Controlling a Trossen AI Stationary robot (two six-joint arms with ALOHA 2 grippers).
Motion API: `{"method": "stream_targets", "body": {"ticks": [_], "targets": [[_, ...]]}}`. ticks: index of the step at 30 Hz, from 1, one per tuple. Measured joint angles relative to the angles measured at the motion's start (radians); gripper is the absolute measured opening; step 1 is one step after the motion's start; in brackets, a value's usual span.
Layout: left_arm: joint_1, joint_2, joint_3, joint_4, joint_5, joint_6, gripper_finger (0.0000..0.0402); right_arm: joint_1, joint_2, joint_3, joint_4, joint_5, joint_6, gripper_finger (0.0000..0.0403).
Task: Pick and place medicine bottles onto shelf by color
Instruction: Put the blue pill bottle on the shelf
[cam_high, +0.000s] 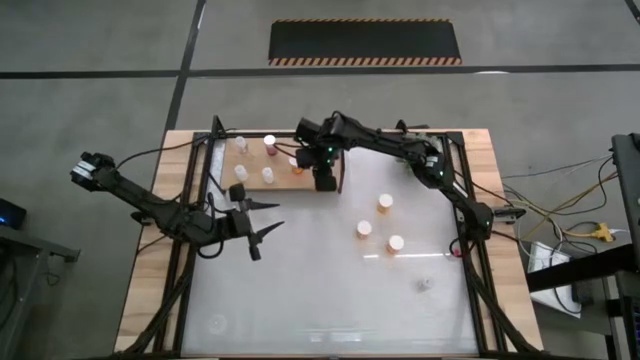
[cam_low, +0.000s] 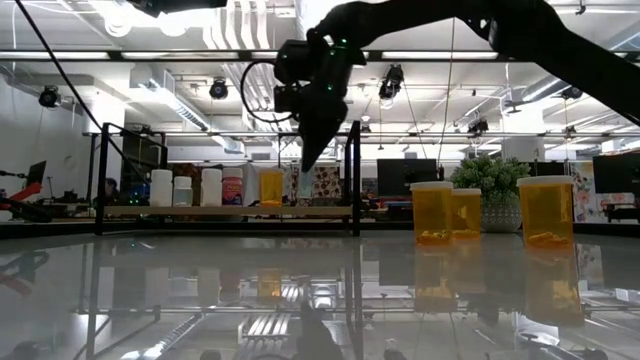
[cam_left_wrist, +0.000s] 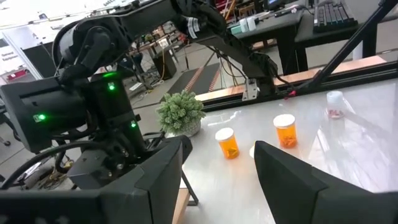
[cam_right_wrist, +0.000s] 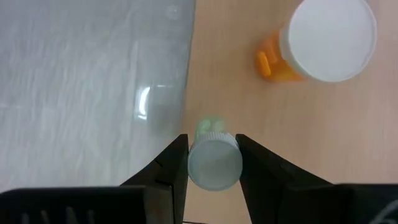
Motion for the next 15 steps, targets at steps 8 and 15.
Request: {"method": "stream_targets", "body": {"ticks": [8,15], "targets": [[0.000,-0.001,0.000,-0.004,0.000,-0.001,0.0184,0.001,0.000,-0.004,-0.003,0.002,0.046,0.0107],[0.000,0.000,0.000,-0.005,0.001,-0.001,0.0184,0.002,0.000,-0.041,0.004,0.011,0.059,0.0107]]}}
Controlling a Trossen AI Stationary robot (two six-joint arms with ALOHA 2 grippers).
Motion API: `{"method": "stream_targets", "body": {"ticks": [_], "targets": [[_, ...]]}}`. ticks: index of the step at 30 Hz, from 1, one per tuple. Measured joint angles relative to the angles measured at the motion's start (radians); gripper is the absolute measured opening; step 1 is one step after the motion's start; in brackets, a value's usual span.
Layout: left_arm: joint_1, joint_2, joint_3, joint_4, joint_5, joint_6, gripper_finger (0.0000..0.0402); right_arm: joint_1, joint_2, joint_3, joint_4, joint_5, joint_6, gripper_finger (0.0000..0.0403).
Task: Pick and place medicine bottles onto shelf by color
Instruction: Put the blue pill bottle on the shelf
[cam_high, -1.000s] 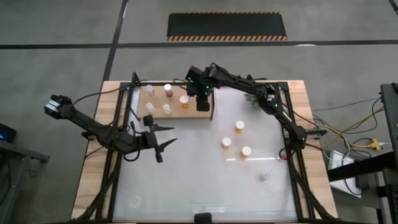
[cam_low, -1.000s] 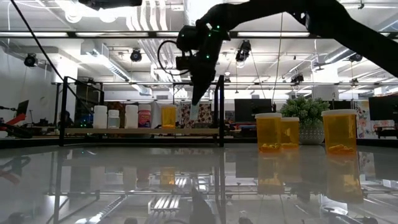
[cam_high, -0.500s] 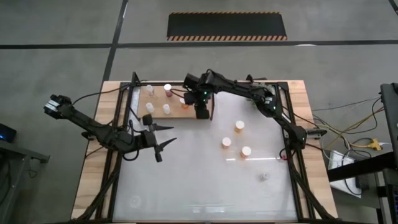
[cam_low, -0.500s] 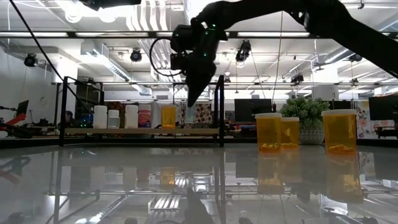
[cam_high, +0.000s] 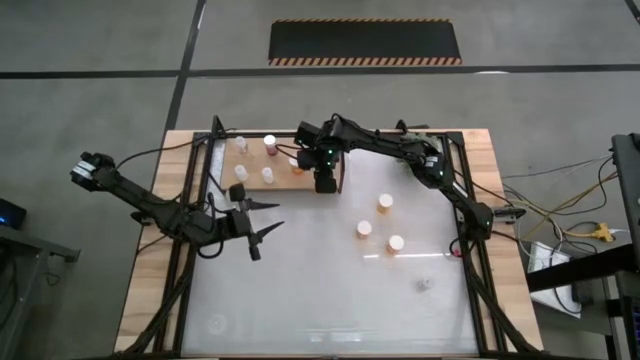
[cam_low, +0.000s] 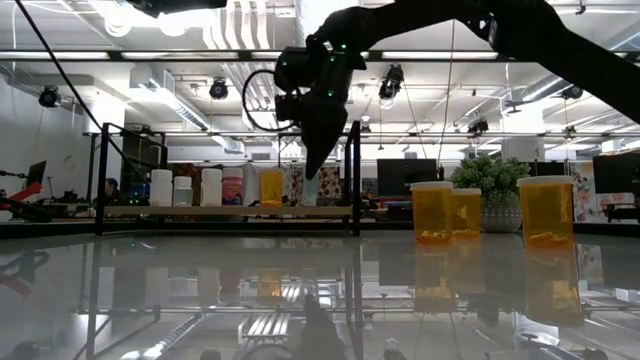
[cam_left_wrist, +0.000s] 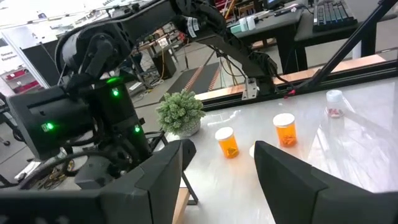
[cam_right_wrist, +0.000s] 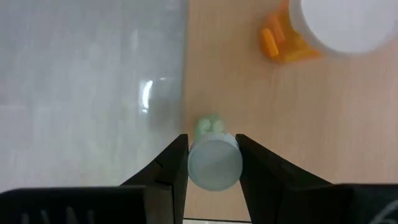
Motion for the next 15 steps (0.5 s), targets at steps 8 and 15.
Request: {"method": "stream_targets", "body": {"ticks": [8,15], "targets": [[0.000,0.002,-0.001,0.000,0.001,0.000,0.0184,0.000,0.000,-0.005,0.017,0.015,0.004,0.0136],[0.000,0.002,-0.001,0.000,0.001,0.000,0.0184,0.000,0.000,-0.004,0.028,0.015,0.002,0.0176]]}}
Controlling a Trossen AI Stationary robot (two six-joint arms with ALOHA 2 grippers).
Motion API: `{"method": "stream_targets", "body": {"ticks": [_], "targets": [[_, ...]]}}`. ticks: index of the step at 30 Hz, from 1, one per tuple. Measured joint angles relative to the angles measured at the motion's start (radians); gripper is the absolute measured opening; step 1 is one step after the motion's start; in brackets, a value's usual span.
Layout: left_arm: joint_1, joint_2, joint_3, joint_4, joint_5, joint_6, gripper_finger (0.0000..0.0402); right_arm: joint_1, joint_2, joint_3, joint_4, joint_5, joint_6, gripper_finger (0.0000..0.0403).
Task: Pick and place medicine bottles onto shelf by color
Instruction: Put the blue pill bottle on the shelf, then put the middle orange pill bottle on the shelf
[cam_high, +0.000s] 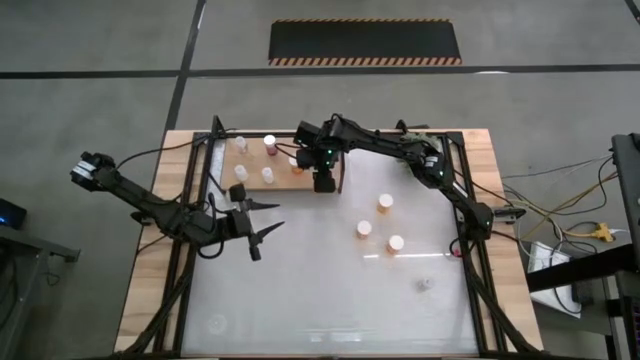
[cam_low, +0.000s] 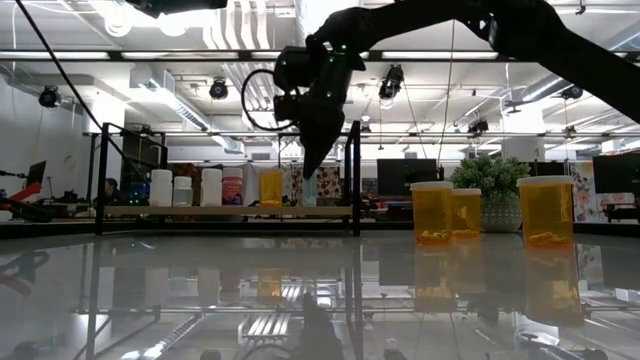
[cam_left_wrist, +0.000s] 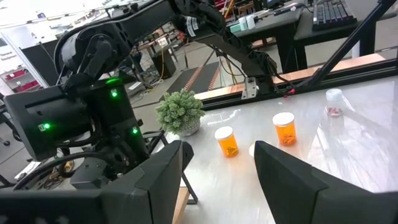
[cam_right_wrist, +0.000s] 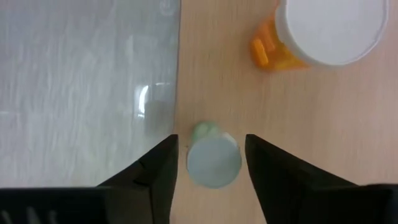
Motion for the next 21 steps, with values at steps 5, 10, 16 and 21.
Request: {"method": "stream_targets", "body": {"ticks": [5,10,16,21], "targets": [[0.000,0.000,0.000,0.000,0.000,0.000,0.0184,0.000,0.000,0.033,-0.002,0.000,0.010,0.0178],[0.000,0.000,-0.003,0.000,0.000,0.000,0.0184,0.005,-0.031,0.058,-0.028,-0.001,0.055,0.0179],[0.000,0.000,-0.023,0.000,0.000,0.000,0.0184,0.035,-0.110,0.058,-0.145,-0.028,0.102,0.0160],[0.000,0.000,-0.032,0.002,0.000,0.000,0.0184,0.097,-0.164,0.048,-0.181,-0.179,0.138,0.0120]]}}
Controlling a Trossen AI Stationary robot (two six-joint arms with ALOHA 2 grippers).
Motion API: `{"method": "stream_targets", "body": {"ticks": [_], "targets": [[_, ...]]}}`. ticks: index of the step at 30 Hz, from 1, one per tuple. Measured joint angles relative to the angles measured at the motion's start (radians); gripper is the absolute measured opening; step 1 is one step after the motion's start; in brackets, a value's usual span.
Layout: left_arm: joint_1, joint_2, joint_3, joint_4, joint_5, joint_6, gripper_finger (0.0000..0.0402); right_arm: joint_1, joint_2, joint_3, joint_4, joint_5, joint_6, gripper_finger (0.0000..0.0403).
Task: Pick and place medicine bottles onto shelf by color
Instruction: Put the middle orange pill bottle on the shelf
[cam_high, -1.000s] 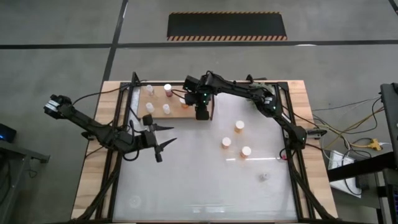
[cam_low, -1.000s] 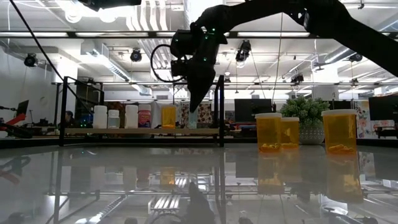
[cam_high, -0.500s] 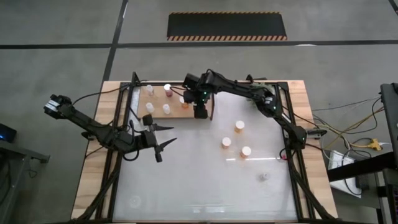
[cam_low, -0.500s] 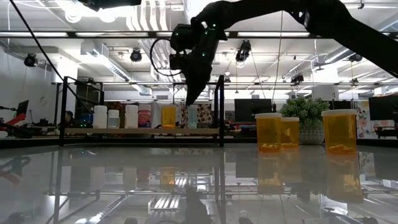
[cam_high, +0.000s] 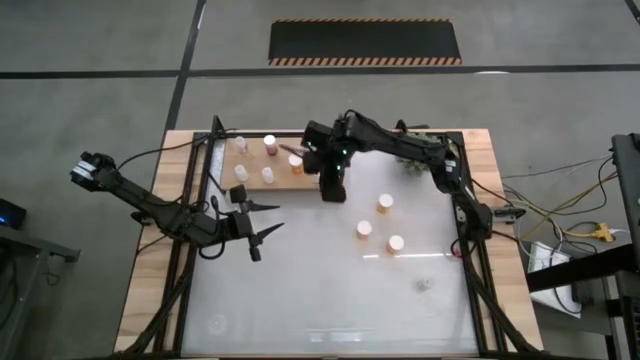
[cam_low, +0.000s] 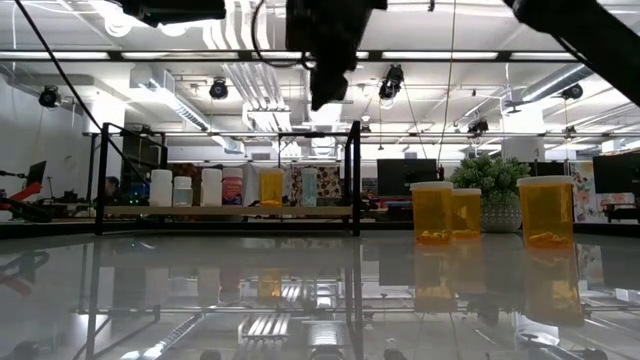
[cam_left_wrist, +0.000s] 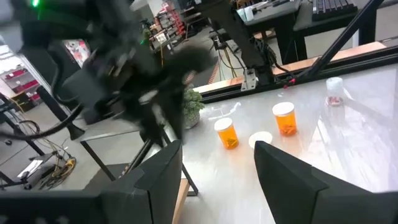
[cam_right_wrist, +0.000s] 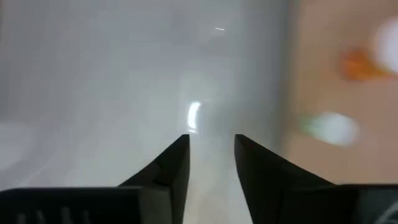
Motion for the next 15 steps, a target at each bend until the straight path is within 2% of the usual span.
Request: {"method": "stream_targets", "body": {"ticks": [2,5,10,12,15], "targets": [[0.000,0.000,0.000,0.002,0.000,0.000,0.0184,0.039,-0.015,-0.019,0.000,-0.051,0.004,0.0102],[0.000,0.000,0.000,0.007,0.001,-0.002,0.0184,0.113,-0.040,-0.077,0.002,-0.059,0.011,0.0079],[0.000,0.000,-0.009,0.007,0.002,-0.051,0.0184,0.239,-0.132,-0.280,0.097,-0.059,0.063,0.0060],[0.000,0.000,-0.014,0.006,0.004,-0.053,0.0184,0.285,-0.198,-0.423,0.209,-0.059,0.104,0.0059],[0.000,0.000,-0.014,0.007,0.014,-0.079,0.0184,0.349,-0.317,-0.698,0.525,-0.048,0.209,0.0059]]}}
